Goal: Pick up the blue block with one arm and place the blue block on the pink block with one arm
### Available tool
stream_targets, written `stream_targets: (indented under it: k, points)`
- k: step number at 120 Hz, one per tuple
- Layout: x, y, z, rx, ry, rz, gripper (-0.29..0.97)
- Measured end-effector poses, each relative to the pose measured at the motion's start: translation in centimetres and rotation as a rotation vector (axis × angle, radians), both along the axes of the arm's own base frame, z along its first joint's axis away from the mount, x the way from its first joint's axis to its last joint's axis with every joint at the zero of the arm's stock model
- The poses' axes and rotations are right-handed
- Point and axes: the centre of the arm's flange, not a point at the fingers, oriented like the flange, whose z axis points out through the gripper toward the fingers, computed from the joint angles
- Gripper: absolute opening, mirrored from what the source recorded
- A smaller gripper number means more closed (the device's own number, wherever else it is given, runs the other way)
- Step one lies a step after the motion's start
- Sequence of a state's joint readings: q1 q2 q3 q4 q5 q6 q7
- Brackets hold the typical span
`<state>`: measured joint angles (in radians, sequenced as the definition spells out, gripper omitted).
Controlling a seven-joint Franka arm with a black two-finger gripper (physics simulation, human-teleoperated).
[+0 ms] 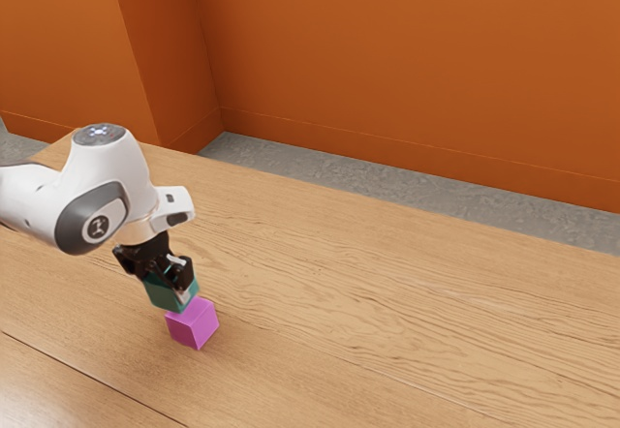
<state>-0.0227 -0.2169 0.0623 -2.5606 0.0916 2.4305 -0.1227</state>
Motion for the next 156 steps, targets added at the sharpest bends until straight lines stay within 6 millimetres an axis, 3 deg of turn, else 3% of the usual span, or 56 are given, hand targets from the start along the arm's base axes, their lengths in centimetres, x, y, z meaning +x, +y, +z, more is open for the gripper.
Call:
stream_targets:
  k: [57, 156]
  points:
    - [-0.3, -0.3, 0.1, -0.007, 0.030, -0.040, 0.33]
    - [1.2, -0.3, -0.5, -0.026, 0.046, -0.086, 0.34]
